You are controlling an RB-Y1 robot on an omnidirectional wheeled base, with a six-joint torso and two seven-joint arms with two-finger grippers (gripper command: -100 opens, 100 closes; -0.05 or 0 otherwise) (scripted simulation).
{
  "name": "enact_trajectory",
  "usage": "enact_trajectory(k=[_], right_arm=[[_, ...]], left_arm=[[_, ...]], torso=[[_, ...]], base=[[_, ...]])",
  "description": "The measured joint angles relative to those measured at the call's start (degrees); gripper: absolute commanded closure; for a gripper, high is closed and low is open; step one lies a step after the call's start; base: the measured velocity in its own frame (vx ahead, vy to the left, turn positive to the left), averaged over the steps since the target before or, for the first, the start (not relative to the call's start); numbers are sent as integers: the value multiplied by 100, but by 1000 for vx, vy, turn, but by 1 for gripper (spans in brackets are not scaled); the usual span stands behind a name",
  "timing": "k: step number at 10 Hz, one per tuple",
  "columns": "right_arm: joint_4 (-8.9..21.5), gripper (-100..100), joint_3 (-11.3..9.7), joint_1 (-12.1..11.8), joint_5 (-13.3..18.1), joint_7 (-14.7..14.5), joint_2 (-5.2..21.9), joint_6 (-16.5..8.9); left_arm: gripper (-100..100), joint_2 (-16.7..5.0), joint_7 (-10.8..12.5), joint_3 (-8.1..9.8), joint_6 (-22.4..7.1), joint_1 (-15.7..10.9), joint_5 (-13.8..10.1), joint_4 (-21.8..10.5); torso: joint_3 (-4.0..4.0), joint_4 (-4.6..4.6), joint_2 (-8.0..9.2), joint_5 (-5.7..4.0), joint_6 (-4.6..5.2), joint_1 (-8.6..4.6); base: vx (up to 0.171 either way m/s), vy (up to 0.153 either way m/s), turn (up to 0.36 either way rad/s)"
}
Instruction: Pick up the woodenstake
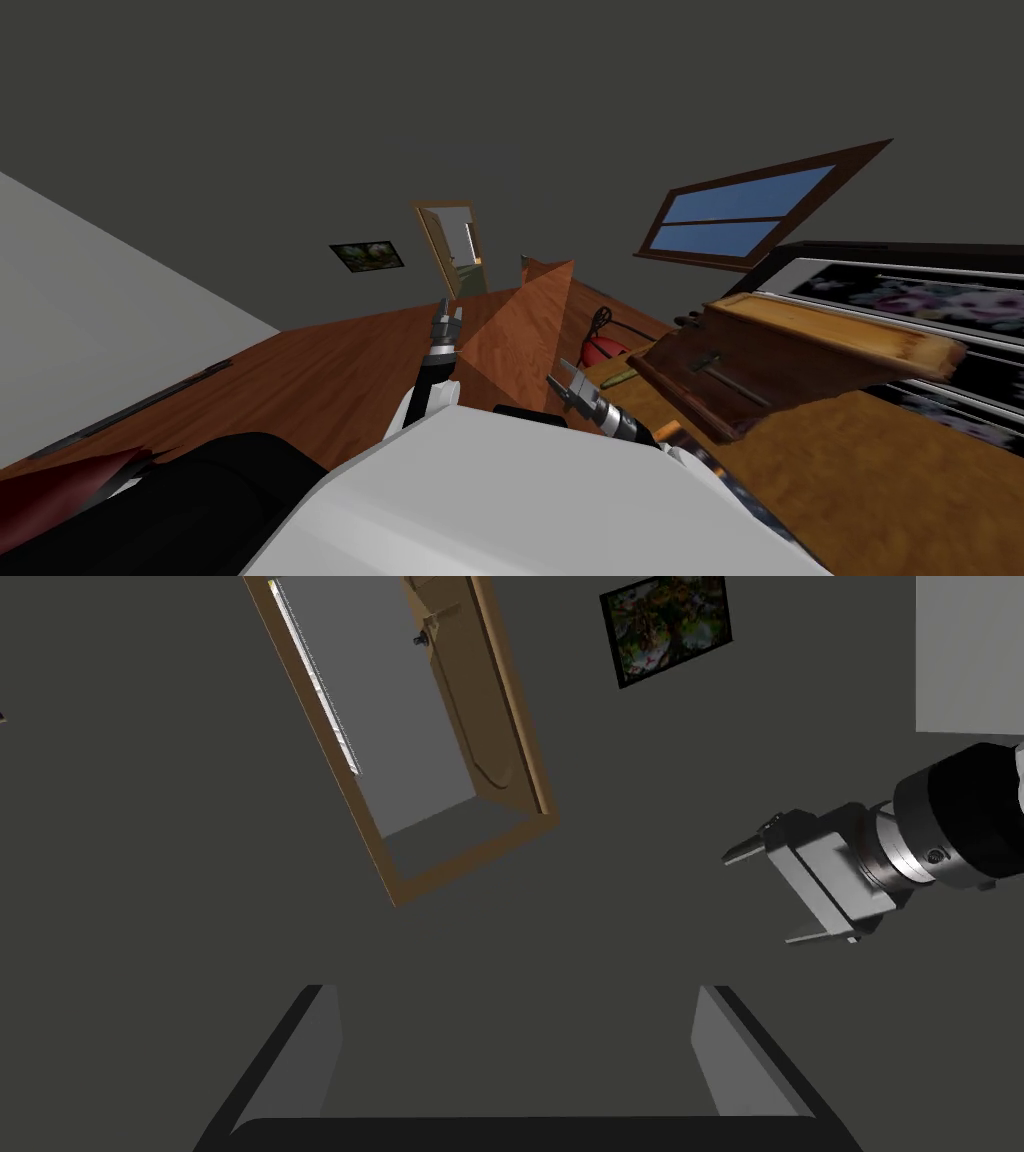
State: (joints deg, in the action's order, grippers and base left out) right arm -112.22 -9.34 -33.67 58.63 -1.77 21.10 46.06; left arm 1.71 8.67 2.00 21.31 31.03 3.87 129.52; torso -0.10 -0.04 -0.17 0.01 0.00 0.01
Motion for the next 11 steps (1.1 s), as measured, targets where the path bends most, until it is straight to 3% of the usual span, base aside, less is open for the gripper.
enact_trajectory(k=[4, 11], right_arm=[[269, -100, 15, -16, 606, -107, 236, 92], [607, -100, -112, -49, 1737, -194, 714, 30]], left_arm=[[0, 0, 0, 0, 0, 0, 0, 0], [0, 0, 0, 0, 0, 0, 0, 0]], torso=[[2, 1, 3, 0, 1, -3], [-1, 0, -2, -1, 0, -1]], base=[[28, 1, 28], [47, 0, 53]])
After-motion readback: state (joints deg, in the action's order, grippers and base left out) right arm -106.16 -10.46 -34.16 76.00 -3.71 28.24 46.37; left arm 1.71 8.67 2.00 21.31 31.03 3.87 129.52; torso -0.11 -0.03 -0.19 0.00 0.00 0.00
